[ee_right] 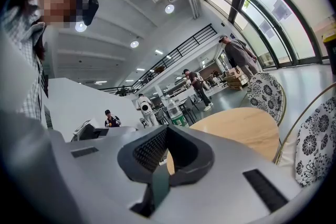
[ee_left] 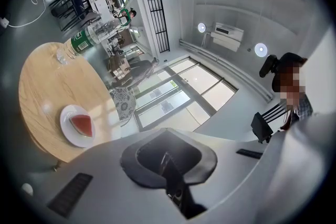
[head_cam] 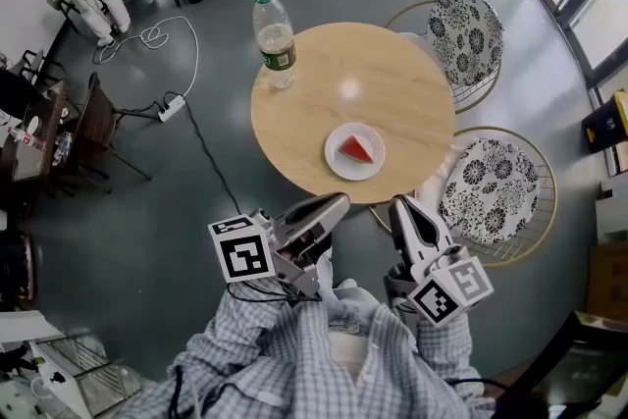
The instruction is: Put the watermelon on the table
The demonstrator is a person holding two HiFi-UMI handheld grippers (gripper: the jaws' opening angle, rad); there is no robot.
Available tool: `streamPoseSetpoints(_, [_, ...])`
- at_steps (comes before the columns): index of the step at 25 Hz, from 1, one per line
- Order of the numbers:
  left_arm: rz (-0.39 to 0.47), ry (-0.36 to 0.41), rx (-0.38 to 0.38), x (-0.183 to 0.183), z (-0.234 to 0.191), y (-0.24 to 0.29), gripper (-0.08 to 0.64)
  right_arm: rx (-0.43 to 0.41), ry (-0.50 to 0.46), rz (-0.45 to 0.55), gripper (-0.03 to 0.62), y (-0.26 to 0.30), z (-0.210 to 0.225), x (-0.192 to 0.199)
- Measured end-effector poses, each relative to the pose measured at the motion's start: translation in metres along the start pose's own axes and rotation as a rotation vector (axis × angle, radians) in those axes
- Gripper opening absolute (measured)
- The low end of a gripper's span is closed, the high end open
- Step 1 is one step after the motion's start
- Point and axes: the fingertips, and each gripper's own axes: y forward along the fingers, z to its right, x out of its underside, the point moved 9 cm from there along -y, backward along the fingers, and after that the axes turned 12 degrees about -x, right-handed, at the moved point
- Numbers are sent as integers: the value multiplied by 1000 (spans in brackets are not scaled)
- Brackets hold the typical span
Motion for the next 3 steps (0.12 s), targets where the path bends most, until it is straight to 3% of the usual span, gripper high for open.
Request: streamPoseSetpoints(3, [1, 2, -9, -2, -1, -1, 6, -8, 5, -4, 8, 4, 1, 1])
